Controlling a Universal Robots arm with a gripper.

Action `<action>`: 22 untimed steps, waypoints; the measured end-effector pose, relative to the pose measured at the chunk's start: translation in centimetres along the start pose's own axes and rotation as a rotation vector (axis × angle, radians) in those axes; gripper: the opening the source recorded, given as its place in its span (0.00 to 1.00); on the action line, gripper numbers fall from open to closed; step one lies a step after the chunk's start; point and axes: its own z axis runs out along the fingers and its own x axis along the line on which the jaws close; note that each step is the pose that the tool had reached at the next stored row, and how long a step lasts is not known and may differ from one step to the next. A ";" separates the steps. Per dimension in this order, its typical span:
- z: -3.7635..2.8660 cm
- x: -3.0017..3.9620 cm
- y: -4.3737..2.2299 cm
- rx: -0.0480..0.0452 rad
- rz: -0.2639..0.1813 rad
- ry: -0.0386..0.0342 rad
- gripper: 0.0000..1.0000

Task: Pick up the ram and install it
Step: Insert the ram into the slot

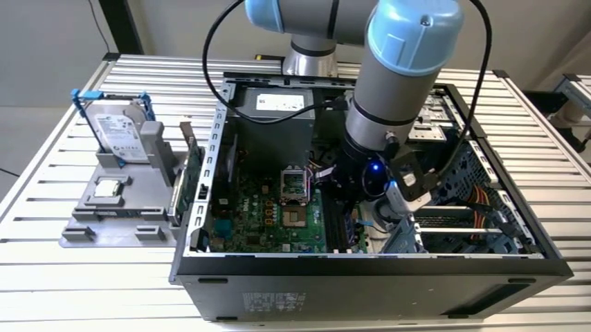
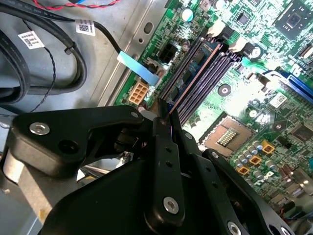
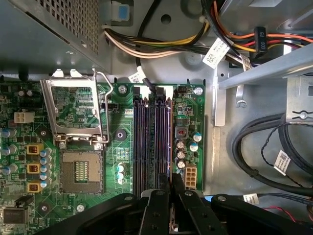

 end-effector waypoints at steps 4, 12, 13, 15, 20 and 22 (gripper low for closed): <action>0.16 0.04 0.00 0.0012 0.000 0.0002 0.00; 0.20 0.05 0.00 0.0026 0.000 0.0001 0.00; 0.20 0.05 0.00 0.0025 0.000 0.0001 0.00; 0.20 0.05 0.00 0.0026 0.000 0.0001 0.00; 0.20 0.05 0.00 0.0028 0.000 0.0001 0.00; 0.20 0.05 0.00 0.0030 0.000 0.0001 0.00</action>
